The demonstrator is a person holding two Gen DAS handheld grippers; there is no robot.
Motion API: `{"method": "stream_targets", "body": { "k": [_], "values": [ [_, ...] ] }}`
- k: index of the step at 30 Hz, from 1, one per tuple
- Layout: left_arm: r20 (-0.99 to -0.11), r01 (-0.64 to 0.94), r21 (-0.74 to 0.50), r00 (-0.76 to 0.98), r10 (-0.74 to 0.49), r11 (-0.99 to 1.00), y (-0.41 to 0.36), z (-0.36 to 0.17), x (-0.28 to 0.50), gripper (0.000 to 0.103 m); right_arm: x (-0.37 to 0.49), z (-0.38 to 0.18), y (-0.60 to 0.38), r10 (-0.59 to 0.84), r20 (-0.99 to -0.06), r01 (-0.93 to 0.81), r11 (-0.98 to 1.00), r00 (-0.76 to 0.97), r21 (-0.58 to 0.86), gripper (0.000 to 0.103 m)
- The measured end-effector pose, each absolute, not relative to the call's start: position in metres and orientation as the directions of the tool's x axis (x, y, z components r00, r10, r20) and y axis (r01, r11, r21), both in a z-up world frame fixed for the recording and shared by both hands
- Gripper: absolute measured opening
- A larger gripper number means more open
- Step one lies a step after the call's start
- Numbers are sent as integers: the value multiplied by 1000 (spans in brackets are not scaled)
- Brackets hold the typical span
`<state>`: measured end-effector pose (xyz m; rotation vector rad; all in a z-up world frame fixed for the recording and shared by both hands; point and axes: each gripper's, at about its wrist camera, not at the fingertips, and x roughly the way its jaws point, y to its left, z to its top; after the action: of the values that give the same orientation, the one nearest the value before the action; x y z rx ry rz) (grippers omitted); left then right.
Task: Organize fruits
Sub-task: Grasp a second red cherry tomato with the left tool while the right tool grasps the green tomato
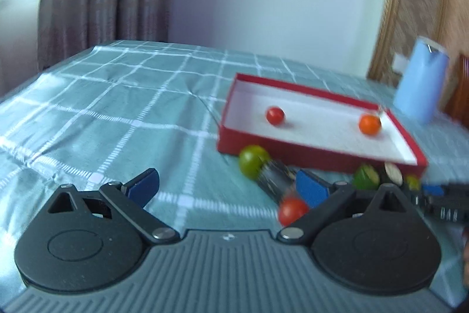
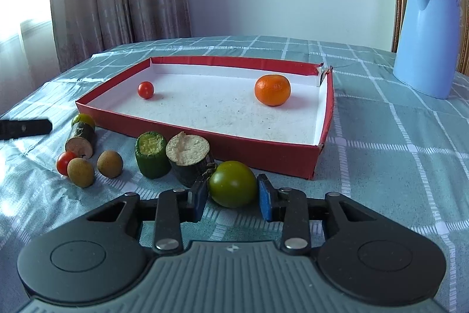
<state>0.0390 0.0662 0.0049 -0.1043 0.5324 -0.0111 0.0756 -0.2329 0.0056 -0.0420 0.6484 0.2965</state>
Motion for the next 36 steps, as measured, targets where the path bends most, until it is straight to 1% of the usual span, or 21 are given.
{"method": "stream_targets", "body": {
  "k": [4, 6, 12, 16, 18, 19, 21, 22, 24, 25, 26, 28, 29, 36],
  "values": [
    [-531, 17, -37, 847, -34, 999, 48, 2, 36, 96, 76, 6, -232, 258, -601, -285, 957, 757, 52, 35],
    [-547, 12, -22, 837, -22, 1000, 42, -1, 39, 92, 76, 6, -233, 258, -601, -285, 957, 757, 52, 35],
    [-592, 18, -56, 804, -48, 998, 36, -11, 52, 90, 75, 5, -233, 259, -600, -284, 957, 757, 56, 35],
    [-597, 20, -63, 801, -54, 998, 35, -13, 56, 89, 75, 5, -232, 261, -600, -284, 957, 757, 58, 35],
    [-592, 54, -88, 801, -95, 995, 37, -13, 54, 74, 75, 5, -233, 263, -599, -284, 957, 756, 61, 35],
    [-589, 72, -90, 800, -112, 993, 37, -13, 53, 71, 75, 6, -233, 264, -599, -284, 957, 756, 63, 35],
    [-580, 104, -75, 804, -128, 992, 34, -13, 49, 60, 76, 6, -233, 263, -599, -284, 957, 756, 62, 35],
    [-574, 120, -68, 807, -137, 990, 31, -13, 47, 56, 76, 6, -233, 264, -599, -284, 957, 756, 63, 35],
    [-568, 161, -61, 806, -167, 985, 26, -13, 45, 38, 76, 6, -233, 264, -599, -284, 957, 756, 64, 35],
    [-572, 181, -52, 800, -178, 982, 22, -14, 45, 34, 76, 6, -233, 264, -599, -284, 957, 756, 64, 35],
    [-579, 193, -29, 797, -174, 981, 18, -16, 45, 28, 76, 6, -233, 264, -599, -283, 957, 756, 65, 35],
    [-563, 192, 27, 814, -143, 981, 11, -19, 41, 25, 75, 6, -233, 264, -599, -284, 957, 756, 64, 35],
    [-557, 192, 37, 819, -139, 981, 10, -19, 40, 23, 75, 6, -234, 264, -599, -284, 957, 756, 64, 35],
    [-548, 189, 8, 822, -154, 982, 15, -19, 37, 23, 75, 6, -234, 265, -597, -283, 957, 757, 66, 35]
  ]
}}
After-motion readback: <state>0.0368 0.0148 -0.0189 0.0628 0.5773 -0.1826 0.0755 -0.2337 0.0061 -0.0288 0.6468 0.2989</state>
